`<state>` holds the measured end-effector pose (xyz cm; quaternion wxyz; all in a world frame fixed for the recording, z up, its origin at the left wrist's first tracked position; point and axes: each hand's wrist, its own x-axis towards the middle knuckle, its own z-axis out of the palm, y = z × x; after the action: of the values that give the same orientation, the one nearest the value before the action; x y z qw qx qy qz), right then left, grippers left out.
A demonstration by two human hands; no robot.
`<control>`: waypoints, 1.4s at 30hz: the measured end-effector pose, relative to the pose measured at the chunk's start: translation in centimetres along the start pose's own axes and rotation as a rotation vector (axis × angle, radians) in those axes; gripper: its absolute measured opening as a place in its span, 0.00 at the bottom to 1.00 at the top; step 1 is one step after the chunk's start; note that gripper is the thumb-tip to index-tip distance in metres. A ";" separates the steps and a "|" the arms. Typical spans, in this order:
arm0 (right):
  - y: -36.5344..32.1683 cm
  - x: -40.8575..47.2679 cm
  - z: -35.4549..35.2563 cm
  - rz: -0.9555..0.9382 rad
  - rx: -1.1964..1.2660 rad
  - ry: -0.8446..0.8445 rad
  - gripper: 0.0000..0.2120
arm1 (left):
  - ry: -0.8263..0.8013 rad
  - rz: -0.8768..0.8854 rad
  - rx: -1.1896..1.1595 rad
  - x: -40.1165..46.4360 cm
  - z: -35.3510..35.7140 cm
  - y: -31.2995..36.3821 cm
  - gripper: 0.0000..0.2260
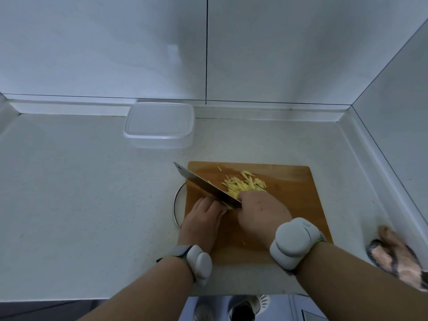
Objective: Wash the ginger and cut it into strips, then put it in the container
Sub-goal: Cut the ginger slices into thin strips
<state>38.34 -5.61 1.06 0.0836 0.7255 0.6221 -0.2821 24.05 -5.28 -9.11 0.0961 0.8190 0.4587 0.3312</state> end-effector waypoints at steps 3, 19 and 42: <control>-0.3 -0.3 0.5 0.022 -0.030 -0.002 0.09 | 0.002 -0.002 0.000 0.0 0.1 0.0 0.11; -0.6 0.1 1.0 -0.015 0.017 0.019 0.08 | 0.018 -0.021 0.005 0.0 0.3 0.0 0.10; -0.3 -0.1 0.1 0.006 0.031 -0.019 0.10 | 0.033 -0.011 -0.002 -0.1 -0.1 0.1 0.10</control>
<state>38.03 -5.66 1.05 0.0794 0.7259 0.6146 -0.2983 24.02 -5.42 -9.07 0.0913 0.8107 0.4644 0.3445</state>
